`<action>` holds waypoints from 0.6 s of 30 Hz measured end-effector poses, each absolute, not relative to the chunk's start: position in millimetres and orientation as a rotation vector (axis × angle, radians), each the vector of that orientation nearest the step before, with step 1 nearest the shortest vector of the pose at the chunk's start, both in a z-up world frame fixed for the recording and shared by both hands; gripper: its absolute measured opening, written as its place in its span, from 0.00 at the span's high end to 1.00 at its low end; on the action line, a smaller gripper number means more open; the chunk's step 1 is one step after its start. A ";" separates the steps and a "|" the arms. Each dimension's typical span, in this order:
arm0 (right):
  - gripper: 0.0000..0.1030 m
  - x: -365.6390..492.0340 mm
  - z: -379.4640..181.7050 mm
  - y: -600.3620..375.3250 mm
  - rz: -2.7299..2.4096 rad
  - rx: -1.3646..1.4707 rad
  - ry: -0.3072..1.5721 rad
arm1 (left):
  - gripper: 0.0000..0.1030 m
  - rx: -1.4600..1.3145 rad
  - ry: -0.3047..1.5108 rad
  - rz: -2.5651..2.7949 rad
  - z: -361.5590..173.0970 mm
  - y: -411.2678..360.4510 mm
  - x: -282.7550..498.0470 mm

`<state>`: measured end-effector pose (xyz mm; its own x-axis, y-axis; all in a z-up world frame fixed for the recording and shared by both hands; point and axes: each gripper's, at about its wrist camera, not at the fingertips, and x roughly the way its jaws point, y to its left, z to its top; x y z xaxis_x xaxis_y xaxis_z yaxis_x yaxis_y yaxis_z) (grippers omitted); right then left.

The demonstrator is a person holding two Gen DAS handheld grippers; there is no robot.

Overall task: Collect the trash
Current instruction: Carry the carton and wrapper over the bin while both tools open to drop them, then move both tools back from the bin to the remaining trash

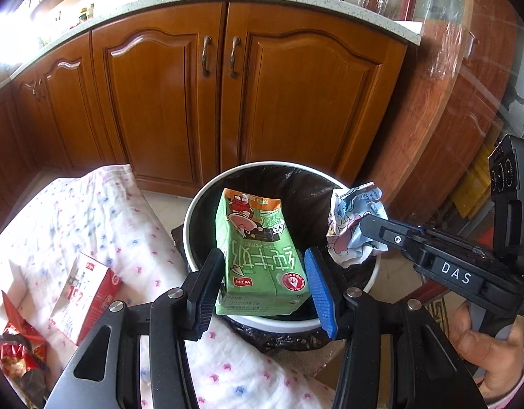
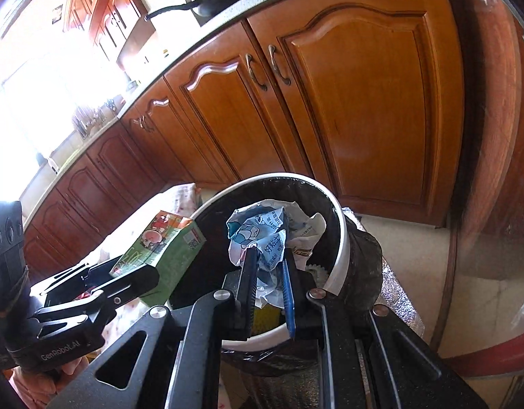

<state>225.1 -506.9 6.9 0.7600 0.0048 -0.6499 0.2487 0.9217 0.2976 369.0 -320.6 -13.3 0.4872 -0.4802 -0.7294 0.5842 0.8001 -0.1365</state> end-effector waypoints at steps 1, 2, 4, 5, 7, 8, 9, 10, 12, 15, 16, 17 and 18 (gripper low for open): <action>0.87 228.0 5.6 -508.1 -0.137 0.380 0.709 | 0.54 0.140 0.850 -0.647 -13.5 -324.3 372.1; 0.87 230.8 4.3 -509.0 -0.138 0.378 0.718 | 0.54 0.143 0.855 -0.644 -14.4 -326.6 375.3; 0.86 235.6 2.0 -510.6 -0.143 0.374 0.737 | 0.54 0.148 0.874 -0.650 -17.5 -329.9 380.7; 0.86 238.0 1.3 -511.6 -0.145 0.373 0.746 | 0.54 0.150 0.880 -0.647 -18.9 -331.6 382.7; 0.86 242.3 -0.1 -513.7 -0.148 0.369 0.761 | 0.54 0.157 0.892 -0.645 -21.2 -334.3 385.9; 0.86 243.7 -0.7 -514.5 -0.149 0.367 0.766 | 0.53 0.156 0.899 -0.645 -22.0 -335.6 386.8; 0.86 245.1 -0.8 -515.0 -0.152 0.364 0.771 | 0.53 0.158 0.903 -0.646 -22.0 -337.7 387.2; 0.86 246.4 -1.0 -515.4 -0.154 0.361 0.775 | 0.53 0.159 0.907 -0.645 -22.7 -338.5 388.0; 0.84 247.8 -1.5 -515.9 -0.153 0.358 0.782 | 0.52 0.158 0.920 -0.651 -23.5 -340.2 389.2; 0.77 249.1 -2.3 -517.4 -0.149 0.369 0.789 | 0.49 0.142 0.918 -0.647 -21.8 -338.3 388.1; 0.70 248.9 -2.7 -517.5 -0.150 0.376 0.789 | 0.47 0.134 0.914 -0.646 -20.4 -336.8 387.2; 0.56 247.2 -1.8 -517.8 -0.152 0.380 0.783 | 0.45 0.126 0.908 -0.646 -19.0 -334.3 386.0; 0.49 245.3 -0.5 -518.4 -0.153 0.387 0.772 | 0.44 0.118 0.902 -0.649 -18.0 -331.4 384.3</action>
